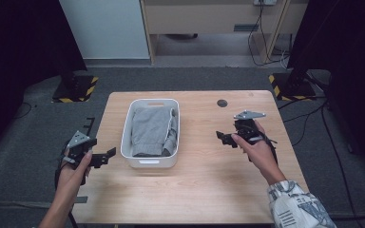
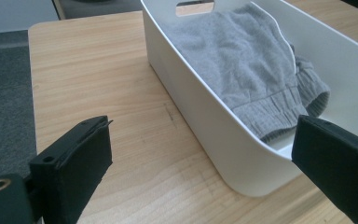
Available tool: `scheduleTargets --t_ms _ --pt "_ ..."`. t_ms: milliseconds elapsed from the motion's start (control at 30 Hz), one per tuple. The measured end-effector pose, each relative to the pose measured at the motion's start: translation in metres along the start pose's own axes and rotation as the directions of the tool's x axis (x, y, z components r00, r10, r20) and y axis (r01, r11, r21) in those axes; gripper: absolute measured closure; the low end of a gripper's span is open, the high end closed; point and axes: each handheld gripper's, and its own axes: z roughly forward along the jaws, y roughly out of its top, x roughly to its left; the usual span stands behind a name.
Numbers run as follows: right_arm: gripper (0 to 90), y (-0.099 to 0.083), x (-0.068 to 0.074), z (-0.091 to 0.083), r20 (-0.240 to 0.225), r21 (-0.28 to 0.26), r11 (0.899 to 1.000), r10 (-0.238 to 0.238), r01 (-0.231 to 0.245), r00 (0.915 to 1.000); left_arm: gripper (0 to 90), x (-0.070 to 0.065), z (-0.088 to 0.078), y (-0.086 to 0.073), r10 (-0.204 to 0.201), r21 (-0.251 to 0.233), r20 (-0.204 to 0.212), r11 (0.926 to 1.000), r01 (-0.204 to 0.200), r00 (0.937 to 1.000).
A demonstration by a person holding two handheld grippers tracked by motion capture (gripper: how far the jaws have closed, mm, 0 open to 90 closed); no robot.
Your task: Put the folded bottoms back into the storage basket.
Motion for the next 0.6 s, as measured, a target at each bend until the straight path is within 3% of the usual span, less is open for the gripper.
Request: scheduleTargets --t_ms 600 --pt "8.2 -0.058 -0.017 -0.020 0.021 0.018 0.998 0.054 -0.054 0.9983 3.9 -0.003 0.011 -0.046 -0.002 0.097 0.008 0.9953 0.001 1.0000"
